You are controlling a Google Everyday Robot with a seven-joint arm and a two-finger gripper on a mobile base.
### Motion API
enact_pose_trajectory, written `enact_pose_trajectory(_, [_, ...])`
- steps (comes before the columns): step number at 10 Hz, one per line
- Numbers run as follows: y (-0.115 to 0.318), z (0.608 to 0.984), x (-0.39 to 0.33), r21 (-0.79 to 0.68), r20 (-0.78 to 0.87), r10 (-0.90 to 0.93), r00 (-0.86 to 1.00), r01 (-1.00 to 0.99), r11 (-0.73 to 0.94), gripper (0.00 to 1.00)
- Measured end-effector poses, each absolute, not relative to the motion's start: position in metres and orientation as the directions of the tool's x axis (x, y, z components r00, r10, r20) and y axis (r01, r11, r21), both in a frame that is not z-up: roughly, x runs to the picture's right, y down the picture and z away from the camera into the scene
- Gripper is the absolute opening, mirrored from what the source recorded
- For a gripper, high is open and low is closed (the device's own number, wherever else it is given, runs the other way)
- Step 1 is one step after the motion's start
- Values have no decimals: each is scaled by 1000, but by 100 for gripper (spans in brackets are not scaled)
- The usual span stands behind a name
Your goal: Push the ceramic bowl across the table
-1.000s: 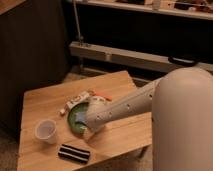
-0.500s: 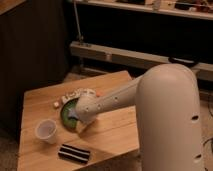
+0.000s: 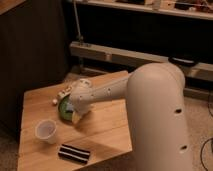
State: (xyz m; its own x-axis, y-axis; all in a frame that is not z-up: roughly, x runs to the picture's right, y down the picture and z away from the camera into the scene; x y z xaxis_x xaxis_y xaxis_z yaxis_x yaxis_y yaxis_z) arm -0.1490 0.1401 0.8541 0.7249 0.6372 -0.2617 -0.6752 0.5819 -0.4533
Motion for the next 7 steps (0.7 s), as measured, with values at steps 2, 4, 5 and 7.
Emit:
enact_pose_trajectory(2, [141,862,-161,-485,-252,632,733,-661,573,80])
enact_pose_trajectory(4, [136,864,-163,-489,-242,653,718,-672,557,80])
enact_pose_trajectory(5, [131,863,-156,-481,-240,669,703,-685,547,80])
enact_pose_trajectory(7, [128,862,-153,-476,-237,675,698,-689,546,80])
